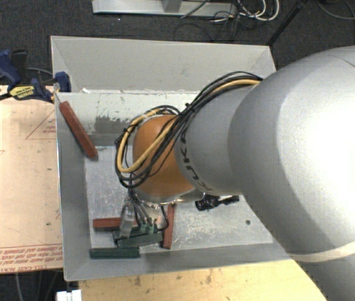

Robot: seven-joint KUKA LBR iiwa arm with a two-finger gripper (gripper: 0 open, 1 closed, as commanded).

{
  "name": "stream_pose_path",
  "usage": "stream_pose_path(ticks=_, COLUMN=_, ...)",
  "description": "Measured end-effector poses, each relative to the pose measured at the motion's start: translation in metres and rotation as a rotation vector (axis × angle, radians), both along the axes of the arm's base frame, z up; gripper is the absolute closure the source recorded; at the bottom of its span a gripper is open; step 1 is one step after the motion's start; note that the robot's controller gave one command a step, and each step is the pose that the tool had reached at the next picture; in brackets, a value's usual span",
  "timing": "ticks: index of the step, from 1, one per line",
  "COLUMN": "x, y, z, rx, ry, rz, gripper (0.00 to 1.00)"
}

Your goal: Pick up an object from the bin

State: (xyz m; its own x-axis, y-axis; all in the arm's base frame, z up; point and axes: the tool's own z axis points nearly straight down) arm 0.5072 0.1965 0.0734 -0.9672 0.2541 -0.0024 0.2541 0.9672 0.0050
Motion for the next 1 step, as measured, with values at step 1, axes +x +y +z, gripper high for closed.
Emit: stream_pose_path(ticks=1, x=0.0023, y=0.0010, z=0.0787, rx=0.000, ry=-0.004, rz=0.002, gripper=1.00)
